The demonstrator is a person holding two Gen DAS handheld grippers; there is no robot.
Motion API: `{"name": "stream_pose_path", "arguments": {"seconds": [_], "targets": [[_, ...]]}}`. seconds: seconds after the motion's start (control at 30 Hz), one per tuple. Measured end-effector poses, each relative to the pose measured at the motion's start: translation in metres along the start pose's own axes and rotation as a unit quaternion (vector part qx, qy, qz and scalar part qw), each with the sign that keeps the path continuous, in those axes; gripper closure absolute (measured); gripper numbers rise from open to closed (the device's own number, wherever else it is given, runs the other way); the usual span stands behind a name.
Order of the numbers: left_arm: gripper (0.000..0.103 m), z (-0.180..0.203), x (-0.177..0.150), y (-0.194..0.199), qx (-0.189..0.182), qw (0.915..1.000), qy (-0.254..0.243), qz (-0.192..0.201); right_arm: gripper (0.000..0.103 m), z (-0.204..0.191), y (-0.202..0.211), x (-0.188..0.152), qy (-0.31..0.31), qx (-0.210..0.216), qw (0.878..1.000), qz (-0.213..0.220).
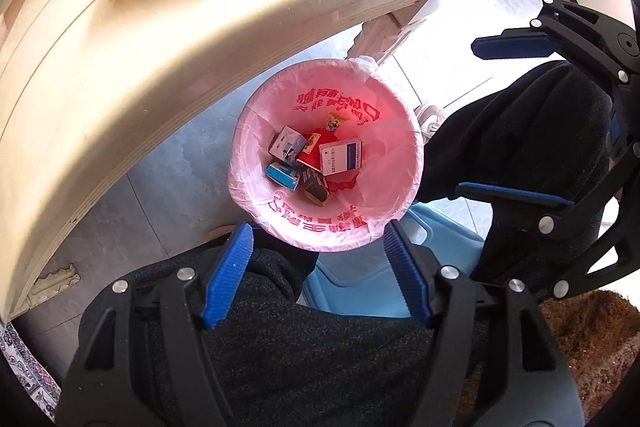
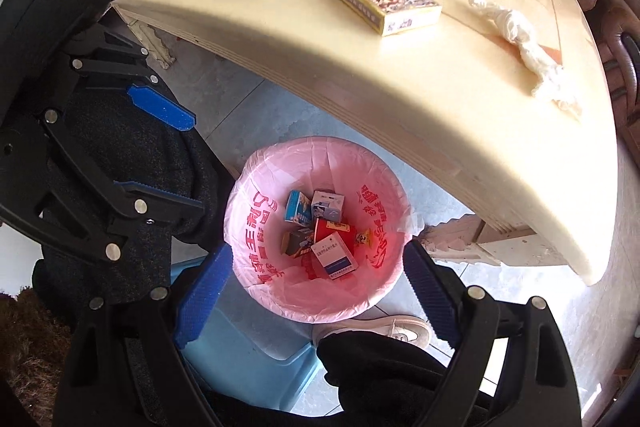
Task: Collect trash
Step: 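Raise both tools from the bin toward the card box and tissue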
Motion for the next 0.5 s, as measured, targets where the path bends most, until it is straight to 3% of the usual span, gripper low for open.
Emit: {"name": "stream_pose_path", "arguments": {"seconds": [0.1,0.23,0.5], "targets": [[0.036,-0.003,0.005,0.025,-0.022,0.9992,0.032,0.004,0.018,0.003,0.028,0.011,-0.001,0.007,1.000,0.012],[0.032,-0.013,0.018,0.072,-0.009,0.9975,0.060,0.035,0.012,0.011,0.072,0.029,0.006,0.002,0.999,0.036],[0.028,-0.029,0.049,0.148,0.015,0.9919,0.104,0.072,0.012,0.031,0.141,0.070,0.031,-0.033,0.995,0.084]]}}
Point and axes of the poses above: each gripper's, at about its wrist camera, not at the fingertips, and y roughly against the way its jaws point, z to its right, x to its top, the point moved 9 cm from there along -y, roughly the way its jaws point, and after that the axes turned 3 degrees about z, right-handed, at the moved point
